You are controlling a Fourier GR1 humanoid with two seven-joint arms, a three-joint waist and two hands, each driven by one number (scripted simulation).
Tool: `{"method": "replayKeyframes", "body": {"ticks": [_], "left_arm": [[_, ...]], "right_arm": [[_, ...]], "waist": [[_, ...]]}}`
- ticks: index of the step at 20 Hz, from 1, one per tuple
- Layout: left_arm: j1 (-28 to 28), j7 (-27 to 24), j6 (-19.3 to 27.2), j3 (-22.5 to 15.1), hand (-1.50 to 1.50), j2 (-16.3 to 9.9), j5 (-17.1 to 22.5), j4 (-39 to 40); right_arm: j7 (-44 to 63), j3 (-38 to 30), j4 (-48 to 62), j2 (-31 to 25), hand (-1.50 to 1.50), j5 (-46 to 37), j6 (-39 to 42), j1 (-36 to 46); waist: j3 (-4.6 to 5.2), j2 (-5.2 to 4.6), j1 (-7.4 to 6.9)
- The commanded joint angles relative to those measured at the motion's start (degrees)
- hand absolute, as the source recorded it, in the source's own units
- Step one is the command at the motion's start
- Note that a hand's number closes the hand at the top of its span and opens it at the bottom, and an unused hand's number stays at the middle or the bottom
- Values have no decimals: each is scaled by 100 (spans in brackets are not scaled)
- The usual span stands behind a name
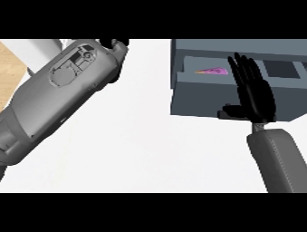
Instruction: Pick up the can, place it into the drawer and close the drawer
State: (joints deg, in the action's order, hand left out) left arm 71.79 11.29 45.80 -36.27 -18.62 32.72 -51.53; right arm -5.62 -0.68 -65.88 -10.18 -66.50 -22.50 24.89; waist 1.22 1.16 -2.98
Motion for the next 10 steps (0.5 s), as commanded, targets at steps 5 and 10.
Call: {"method": "replayKeyframes", "body": {"ticks": [5,10], "left_arm": [[-564,415,-258,69,-150,-758,-43,-871],[-688,611,-189,120,-150,-745,-131,-1049]], "right_arm": [[-58,-401,1689,207,-150,-147,-995,770],[-206,-648,2704,167,-150,-177,-1390,1609]], "waist": [[-131,-146,-72],[-134,-192,-34]]}}
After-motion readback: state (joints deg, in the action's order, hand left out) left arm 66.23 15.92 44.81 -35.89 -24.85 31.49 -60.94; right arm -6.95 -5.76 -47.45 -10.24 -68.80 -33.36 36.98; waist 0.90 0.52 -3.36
